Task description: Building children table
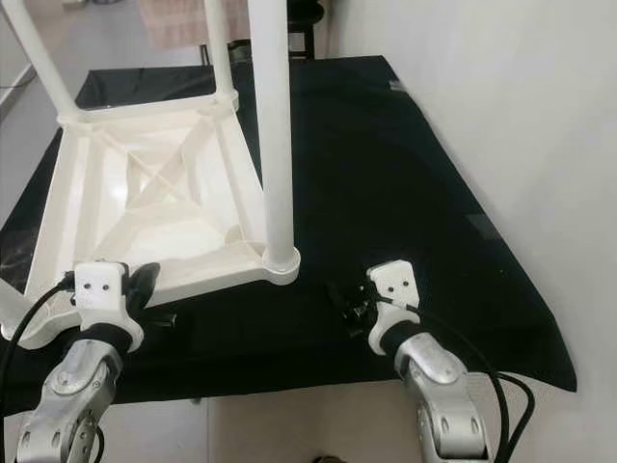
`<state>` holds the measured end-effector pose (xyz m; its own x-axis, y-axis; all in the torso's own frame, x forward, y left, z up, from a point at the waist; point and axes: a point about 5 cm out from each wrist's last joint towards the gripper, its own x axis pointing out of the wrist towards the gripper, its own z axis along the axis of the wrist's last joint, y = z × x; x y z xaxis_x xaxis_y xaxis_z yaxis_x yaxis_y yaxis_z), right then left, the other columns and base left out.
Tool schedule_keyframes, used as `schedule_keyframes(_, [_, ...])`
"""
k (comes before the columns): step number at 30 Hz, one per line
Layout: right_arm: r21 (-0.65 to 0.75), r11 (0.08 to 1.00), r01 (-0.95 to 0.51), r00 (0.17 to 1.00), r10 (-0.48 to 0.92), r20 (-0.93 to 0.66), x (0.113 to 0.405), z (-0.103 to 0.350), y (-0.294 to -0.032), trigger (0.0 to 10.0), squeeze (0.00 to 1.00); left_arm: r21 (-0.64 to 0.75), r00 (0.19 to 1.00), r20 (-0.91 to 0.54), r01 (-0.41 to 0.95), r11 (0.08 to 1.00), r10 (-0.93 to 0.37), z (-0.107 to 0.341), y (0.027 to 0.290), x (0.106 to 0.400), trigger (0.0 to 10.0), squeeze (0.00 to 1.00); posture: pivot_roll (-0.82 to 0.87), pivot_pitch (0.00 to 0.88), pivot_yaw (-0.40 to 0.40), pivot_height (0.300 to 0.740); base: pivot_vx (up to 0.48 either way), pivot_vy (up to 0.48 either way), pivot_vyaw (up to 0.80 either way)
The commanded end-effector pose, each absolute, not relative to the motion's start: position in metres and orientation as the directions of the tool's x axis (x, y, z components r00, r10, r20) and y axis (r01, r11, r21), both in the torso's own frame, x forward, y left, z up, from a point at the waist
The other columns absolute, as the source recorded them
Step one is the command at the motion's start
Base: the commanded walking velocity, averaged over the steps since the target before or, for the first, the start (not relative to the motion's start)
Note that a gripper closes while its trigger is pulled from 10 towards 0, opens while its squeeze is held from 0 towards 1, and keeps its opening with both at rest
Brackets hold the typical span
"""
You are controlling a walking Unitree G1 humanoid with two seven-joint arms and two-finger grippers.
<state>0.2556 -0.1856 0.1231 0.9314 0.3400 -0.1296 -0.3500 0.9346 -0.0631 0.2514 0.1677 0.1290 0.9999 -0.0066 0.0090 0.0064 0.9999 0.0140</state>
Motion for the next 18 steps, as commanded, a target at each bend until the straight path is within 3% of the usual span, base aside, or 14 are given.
schedule_keyframes(1, [-0.062,0.929,-0.365,0.925,0.355,-0.135,0.2542,0.1234,-0.1819,10.0,0.0,0.038,1.0,-0.017,0.02,0.999,-0.019,0.1249,0.1674,0.2481,10.0,0.0,-0.01,0.107,0.005,0.74,0.0,0.48,0.0])
schedule_keyframes(12, [-0.065,0.905,-0.42,0.902,0.409,-0.137,0.2551,0.1232,-0.1767,10.0,0.0,0.06,0.999,-0.016,0.039,0.997,-0.038,0.1236,0.1637,0.2481,10.0,0.0,-0.01,0.101,0.007,0.74,0.0,0.48,0.0])
schedule_keyframes(18, [-0.084,0.887,-0.454,0.887,0.442,-0.13,0.2551,0.1257,-0.1733,10.0,0.0,0.058,0.999,-0.014,0.043,0.997,-0.042,0.1232,0.1624,0.2473,10.0,0.0,-0.01,0.095,0.006,0.74,0.0,0.0,0.0])
